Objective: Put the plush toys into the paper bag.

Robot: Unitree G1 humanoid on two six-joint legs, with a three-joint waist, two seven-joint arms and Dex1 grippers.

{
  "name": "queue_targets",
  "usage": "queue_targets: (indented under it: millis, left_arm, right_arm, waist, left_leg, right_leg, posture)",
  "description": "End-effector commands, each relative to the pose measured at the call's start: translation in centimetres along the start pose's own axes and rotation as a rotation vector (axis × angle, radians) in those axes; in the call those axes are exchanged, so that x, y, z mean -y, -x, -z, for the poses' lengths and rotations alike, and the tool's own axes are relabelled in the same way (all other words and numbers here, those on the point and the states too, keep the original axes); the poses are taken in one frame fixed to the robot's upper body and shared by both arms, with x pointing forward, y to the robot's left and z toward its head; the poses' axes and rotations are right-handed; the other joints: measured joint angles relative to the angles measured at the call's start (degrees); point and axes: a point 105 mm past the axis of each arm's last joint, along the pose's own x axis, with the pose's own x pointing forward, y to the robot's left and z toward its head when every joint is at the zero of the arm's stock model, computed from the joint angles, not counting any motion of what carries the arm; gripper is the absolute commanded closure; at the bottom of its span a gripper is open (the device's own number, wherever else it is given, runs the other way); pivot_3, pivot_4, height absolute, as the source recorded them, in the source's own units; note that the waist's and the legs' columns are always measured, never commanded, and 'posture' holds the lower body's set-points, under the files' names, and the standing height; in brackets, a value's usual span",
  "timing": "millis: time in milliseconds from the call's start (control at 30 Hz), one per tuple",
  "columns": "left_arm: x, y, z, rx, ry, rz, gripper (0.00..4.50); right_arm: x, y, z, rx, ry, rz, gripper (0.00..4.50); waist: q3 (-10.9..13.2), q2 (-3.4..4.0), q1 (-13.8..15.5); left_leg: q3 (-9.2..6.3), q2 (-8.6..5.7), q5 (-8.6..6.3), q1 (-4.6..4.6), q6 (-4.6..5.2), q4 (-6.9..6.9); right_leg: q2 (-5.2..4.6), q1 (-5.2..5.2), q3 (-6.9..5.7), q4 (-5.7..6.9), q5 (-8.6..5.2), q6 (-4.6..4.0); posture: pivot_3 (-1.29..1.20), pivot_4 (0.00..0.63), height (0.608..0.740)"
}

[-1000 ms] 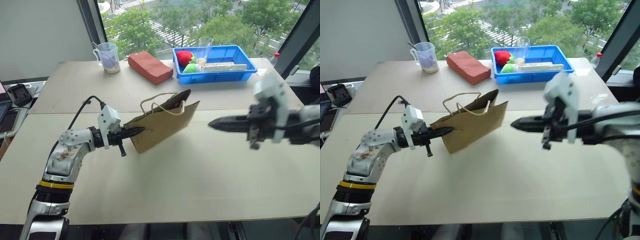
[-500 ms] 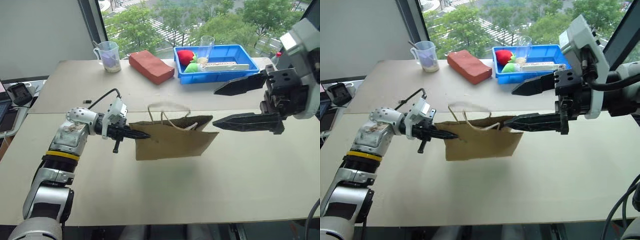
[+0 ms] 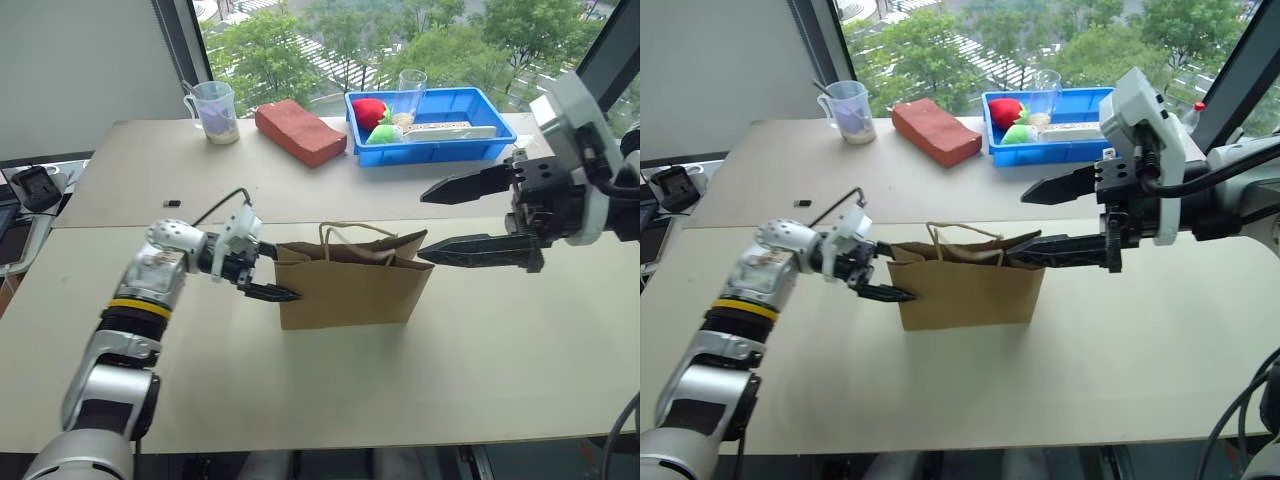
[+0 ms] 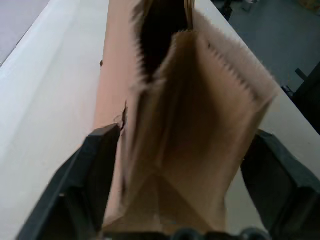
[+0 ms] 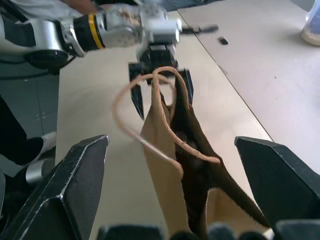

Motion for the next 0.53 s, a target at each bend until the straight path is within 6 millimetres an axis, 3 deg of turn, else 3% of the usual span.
queue_targets:
  millis: [33, 200, 333, 533]
  left_arm:
    - [0.0, 2.7, -3.6, 0.011, -0.033, -0.122, 0.02]
    - [-0.1, 7.7, -4.3, -0.118, -0.026, -0.443, 0.02]
    - [0.1, 8.5, -4.7, -0.112, -0.027, -0.503, 0.02]
    - [-0.2, 7.9, -4.6, -0.103, -0.031, -0.504, 0.02]
  right_arm:
    - [0.3, 1.6, 0.1, 0.013, 0.015, 0.051, 0.00]
    - [1.2, 3.8, 3.3, -0.043, -0.049, 0.151, 0.00]
    - [1.8, 4.3, 4.9, -0.078, -0.042, 0.202, 0.00]
    - [2.2, 4.0, 5.2, -0.055, -0.054, 0.208, 0.00]
  waist:
    - [0.00, 0.00, 0.04]
    - [0.00, 0.00, 0.09]
    - [0.01, 0.01, 0.37]
    - [0.01, 0.00, 0.23]
  left_leg:
    - [0.00, 0.00, 0.00, -0.02, 0.00, 0.00]
    - [0.02, 0.00, -0.05, 0.10, 0.09, 0.00]
    - [0.10, 0.00, -0.08, 0.18, 0.13, 0.00]
    - [0.19, 0.03, -0.11, 0.31, 0.19, 0.01]
  right_leg:
    - [0.00, 0.00, -0.02, -0.01, 0.00, 0.00]
    - [-0.02, 0.04, 0.05, 0.02, 0.01, 0.02]
    - [-0.03, 0.09, 0.06, -0.02, 0.01, 0.01]
    - [-0.02, 0.12, 0.07, -0.05, 0.02, 0.00]
  posture:
    - [0.00, 0.150, 0.740]
    - [0.00, 0.150, 0.740]
    - [0.00, 0.150, 0.740]
    - [0.00, 0.150, 0.740]
